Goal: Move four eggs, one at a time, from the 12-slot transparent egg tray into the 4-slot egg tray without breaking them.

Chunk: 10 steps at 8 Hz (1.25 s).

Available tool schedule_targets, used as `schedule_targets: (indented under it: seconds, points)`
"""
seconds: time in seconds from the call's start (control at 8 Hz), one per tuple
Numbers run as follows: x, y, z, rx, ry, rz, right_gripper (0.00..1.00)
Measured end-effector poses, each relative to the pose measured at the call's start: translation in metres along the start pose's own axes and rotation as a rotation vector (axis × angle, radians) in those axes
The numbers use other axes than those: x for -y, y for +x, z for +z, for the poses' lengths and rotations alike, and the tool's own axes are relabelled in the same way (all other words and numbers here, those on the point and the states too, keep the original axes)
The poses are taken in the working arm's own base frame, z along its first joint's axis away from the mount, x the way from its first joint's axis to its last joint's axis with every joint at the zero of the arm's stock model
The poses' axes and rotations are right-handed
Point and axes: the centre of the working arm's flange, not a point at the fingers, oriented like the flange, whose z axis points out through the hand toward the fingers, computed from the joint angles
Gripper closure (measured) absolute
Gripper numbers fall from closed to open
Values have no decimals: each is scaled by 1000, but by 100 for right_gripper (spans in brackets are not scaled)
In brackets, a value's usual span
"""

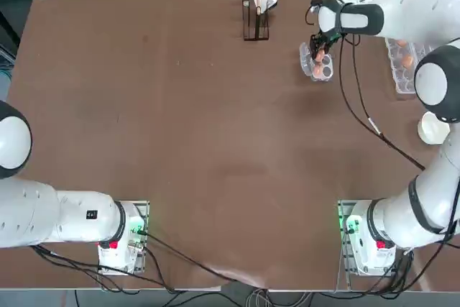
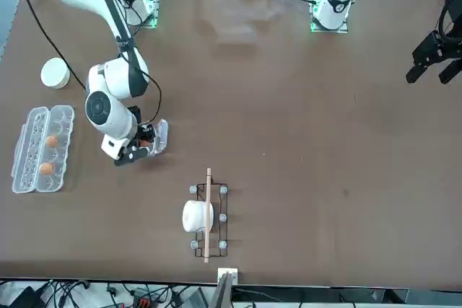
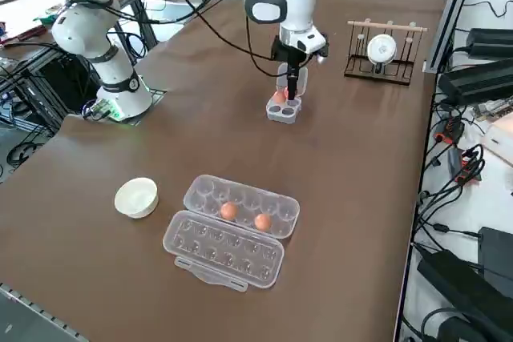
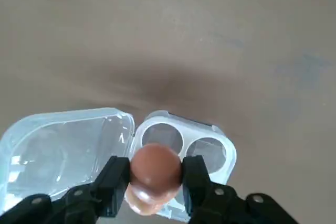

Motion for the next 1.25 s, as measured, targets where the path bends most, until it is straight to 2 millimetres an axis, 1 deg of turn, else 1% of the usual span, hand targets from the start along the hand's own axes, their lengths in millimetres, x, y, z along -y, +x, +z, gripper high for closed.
schedule_targets:
  seconds: [0.25,1.25]
  points:
    - [3,-2,4,-3,0,-4,42]
    - [-1,-4,7,5,-7,-2,42]
